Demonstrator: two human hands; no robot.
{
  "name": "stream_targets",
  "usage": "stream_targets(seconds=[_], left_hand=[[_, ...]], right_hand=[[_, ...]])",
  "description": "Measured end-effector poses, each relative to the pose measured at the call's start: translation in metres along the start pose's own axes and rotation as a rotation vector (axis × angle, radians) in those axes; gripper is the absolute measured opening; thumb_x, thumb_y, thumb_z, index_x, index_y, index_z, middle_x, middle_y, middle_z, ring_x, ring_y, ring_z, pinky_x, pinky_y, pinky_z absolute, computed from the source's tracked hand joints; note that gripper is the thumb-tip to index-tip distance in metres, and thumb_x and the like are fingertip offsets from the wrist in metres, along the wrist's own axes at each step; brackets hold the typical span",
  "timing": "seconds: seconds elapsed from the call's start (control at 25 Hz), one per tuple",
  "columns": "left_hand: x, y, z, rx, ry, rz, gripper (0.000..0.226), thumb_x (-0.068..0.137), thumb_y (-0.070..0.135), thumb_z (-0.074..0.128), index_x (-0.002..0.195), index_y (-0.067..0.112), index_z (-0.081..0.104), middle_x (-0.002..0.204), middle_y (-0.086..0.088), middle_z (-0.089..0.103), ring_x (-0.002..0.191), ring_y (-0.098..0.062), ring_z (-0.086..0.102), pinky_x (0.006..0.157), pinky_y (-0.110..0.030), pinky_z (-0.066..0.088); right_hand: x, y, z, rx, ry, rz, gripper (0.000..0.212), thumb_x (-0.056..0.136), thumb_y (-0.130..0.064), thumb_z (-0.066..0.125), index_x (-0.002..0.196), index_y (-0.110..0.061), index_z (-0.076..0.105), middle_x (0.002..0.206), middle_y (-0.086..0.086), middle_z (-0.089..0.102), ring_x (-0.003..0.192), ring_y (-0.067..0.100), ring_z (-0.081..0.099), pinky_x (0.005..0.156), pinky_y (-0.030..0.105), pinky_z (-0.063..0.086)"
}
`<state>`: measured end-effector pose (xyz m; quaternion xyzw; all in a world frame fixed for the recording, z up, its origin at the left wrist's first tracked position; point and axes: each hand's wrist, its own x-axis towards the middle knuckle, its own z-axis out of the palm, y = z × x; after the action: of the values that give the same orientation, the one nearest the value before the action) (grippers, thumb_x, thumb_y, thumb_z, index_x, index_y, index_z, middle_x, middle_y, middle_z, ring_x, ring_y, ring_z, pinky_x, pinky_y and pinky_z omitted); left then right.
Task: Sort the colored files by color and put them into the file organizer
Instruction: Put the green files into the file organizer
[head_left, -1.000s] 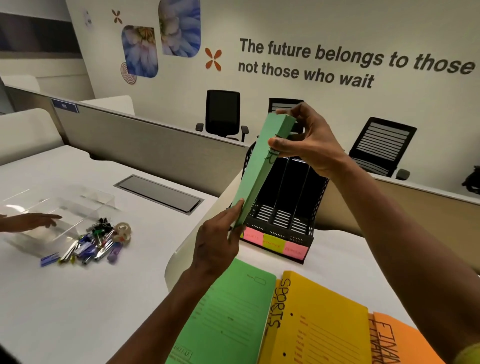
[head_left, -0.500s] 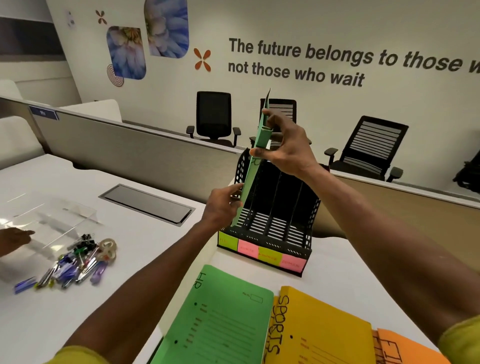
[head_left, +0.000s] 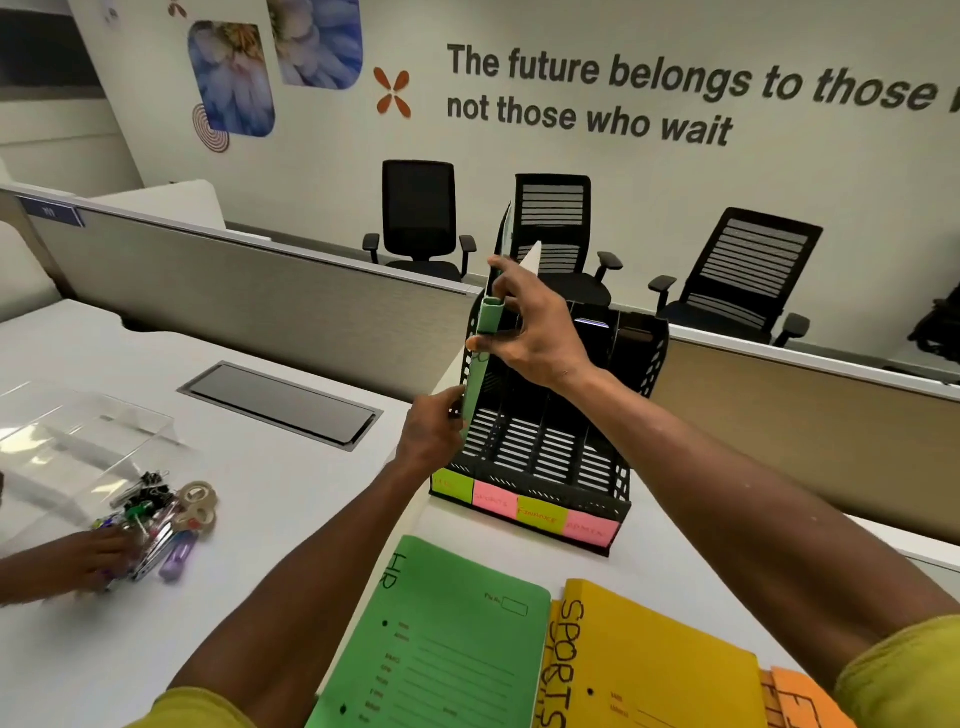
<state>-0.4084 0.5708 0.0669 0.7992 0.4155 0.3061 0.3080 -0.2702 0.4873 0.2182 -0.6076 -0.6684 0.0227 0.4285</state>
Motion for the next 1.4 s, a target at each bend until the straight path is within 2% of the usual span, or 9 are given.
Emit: stream_targets(seconds=[0.16, 0.32, 0.52, 0.6, 0.8, 0.92, 1.0, 1.24, 1.4], left_hand=[[-0.003, -0.008, 0.007, 0.058, 0.021, -0.024, 0.038, 0.078, -0.004, 0.061, 0.109, 0.016, 0.068, 0.096, -0.008, 0.074, 0.081, -0.025, 0.07, 0.072, -0.041, 0.06], [-0.001, -0.006, 0.01, 0.043, 0.084, -0.095, 0.042, 0.08, -0.004, 0.057, 0.116, 0.016, 0.065, 0.098, -0.009, 0.073, 0.08, -0.024, 0.07, 0.069, -0.04, 0.061], [-0.005, -0.006, 0.012, 0.034, 0.118, -0.137, 0.039, 0.084, 0.003, 0.064, 0.12, 0.017, 0.063, 0.1, -0.008, 0.072, 0.086, -0.022, 0.071, 0.072, -0.034, 0.061], [-0.005, -0.007, 0.012, 0.055, 0.13, -0.147, 0.038, 0.084, 0.004, 0.064, 0.121, 0.015, 0.062, 0.099, -0.009, 0.072, 0.087, -0.022, 0.07, 0.072, -0.034, 0.06], [-0.008, -0.009, 0.014, 0.061, 0.152, -0.138, 0.037, 0.087, 0.003, 0.06, 0.123, 0.011, 0.061, 0.099, -0.012, 0.073, 0.085, -0.027, 0.071, 0.076, -0.041, 0.061], [-0.014, -0.008, 0.016, 0.062, 0.166, -0.112, 0.033, 0.087, 0.01, 0.063, 0.12, 0.01, 0.062, 0.101, -0.012, 0.073, 0.087, -0.028, 0.071, 0.077, -0.041, 0.06], [-0.02, -0.007, 0.015, 0.052, 0.163, -0.086, 0.034, 0.086, 0.014, 0.065, 0.12, 0.01, 0.062, 0.101, -0.01, 0.073, 0.088, -0.027, 0.071, 0.077, -0.039, 0.06], [-0.059, -0.006, 0.016, -0.01, 0.149, -0.042, 0.039, 0.083, 0.021, 0.07, 0.121, 0.017, 0.063, 0.101, -0.003, 0.073, 0.087, -0.018, 0.071, 0.074, -0.029, 0.058], [-0.114, -0.027, 0.026, 0.036, 0.084, -0.094, 0.053, 0.082, 0.023, 0.073, 0.132, 0.014, 0.057, 0.12, -0.005, 0.067, 0.112, -0.021, 0.061, 0.09, -0.026, 0.046]], right_hand=[[0.005, 0.008, 0.025, -0.012, -0.075, 0.045, 0.076, 0.068, -0.02, 0.089, 0.131, -0.012, 0.048, 0.144, 0.003, 0.047, 0.128, 0.024, 0.053, 0.1, 0.043, 0.053], [0.015, 0.015, 0.04, -0.048, -0.1, 0.077, 0.078, 0.068, -0.023, 0.09, 0.132, -0.013, 0.046, 0.144, 0.003, 0.047, 0.128, 0.027, 0.052, 0.104, 0.047, 0.05], [0.012, 0.027, 0.053, -0.1, -0.153, 0.107, 0.072, 0.074, -0.023, 0.086, 0.13, -0.012, 0.043, 0.125, 0.001, 0.056, 0.115, 0.028, 0.057, 0.094, 0.05, 0.054], [0.009, 0.03, 0.057, -0.099, -0.164, 0.12, 0.069, 0.078, -0.02, 0.082, 0.133, -0.017, 0.042, 0.133, 0.003, 0.055, 0.12, 0.03, 0.056, 0.096, 0.052, 0.053], [0.003, 0.039, 0.055, -0.156, -0.196, 0.116, 0.084, 0.086, -0.007, 0.072, 0.153, -0.031, 0.029, 0.164, 0.0, 0.02, 0.144, 0.028, 0.035, 0.114, 0.047, 0.038], [-0.005, 0.039, 0.051, -0.209, -0.212, 0.111, 0.093, 0.088, 0.006, 0.062, 0.156, -0.038, 0.016, 0.167, 0.0, 0.0, 0.145, 0.028, 0.032, 0.109, 0.041, 0.045], [-0.009, 0.038, 0.047, -0.221, -0.216, 0.117, 0.093, 0.091, 0.005, 0.06, 0.157, -0.038, 0.011, 0.167, 0.001, -0.004, 0.144, 0.028, 0.033, 0.108, 0.041, 0.047], [-0.043, 0.03, 0.046, -0.178, -0.127, 0.197, 0.077, 0.097, -0.017, 0.06, 0.157, -0.031, 0.015, 0.165, 0.002, 0.009, 0.146, 0.025, 0.029, 0.113, 0.038, 0.034], [-0.094, 0.025, 0.06, -0.099, -0.096, 0.271, 0.071, 0.098, -0.019, 0.058, 0.157, -0.026, 0.019, 0.161, 0.005, 0.023, 0.147, 0.021, 0.027, 0.116, 0.033, 0.027]])
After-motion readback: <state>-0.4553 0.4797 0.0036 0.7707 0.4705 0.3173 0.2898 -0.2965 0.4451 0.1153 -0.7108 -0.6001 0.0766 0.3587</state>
